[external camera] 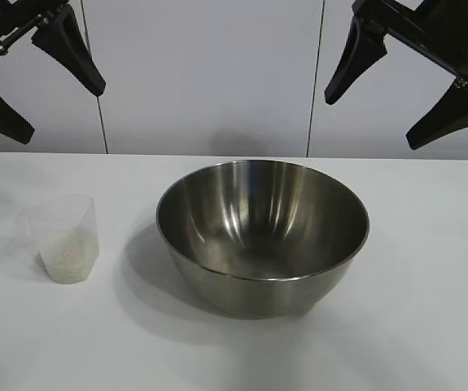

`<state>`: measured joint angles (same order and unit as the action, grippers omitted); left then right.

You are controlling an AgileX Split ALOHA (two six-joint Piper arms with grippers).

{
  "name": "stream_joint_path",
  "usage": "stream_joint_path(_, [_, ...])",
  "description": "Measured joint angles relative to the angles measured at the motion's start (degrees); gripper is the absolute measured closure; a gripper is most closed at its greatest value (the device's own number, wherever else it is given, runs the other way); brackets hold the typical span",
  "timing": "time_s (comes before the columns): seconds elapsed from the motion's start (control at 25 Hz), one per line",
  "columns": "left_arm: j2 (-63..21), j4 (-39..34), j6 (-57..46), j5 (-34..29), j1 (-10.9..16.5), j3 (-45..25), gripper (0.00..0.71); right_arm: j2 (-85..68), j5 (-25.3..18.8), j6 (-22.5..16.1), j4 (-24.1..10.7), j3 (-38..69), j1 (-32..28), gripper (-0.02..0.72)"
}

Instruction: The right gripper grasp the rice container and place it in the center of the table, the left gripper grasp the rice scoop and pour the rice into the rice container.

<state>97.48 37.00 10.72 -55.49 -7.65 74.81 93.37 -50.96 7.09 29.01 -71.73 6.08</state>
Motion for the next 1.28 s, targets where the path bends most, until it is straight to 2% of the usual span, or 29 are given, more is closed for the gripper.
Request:
stream_joint_path(0.32, [0.0,0.0,0.0,0.1,0.0,0.0,0.053,0.0,0.0,0.3,0.0,0.0,0.0,0.009])
stream_joint_path(0.48, [0.0,0.0,0.0,0.2,0.0,0.0,0.053,0.0,0.4,4.2,-0.3,0.0,0.1,0.009])
stream_joint_path(0.6, [0.0,0.0,0.0,0.2,0.0,0.0,0.053,0.6,2.6,4.7,-4.7,0.0,1.6,0.009])
stream_joint_path(0.72, [0.0,0.0,0.0,0.2,0.0,0.0,0.053,3.3,5.5,2.9,-10.1,0.0,4.8,0.009])
stream_joint_path(0.84, [0.0,0.0,0.0,0.2,0.0,0.0,0.053,7.8,8.9,-0.7,-13.2,0.0,7.7,0.009])
stream_joint_path(1.0, [0.0,0.0,0.0,0.2,0.0,0.0,0.053,14.1,11.5,-3.8,-13.7,0.0,8.4,0.009])
stream_joint_path(1.28, [0.0,0.0,0.1,0.2,0.0,0.0,0.053,20.0,14.5,-4.1,-11.8,0.0,8.5,0.009])
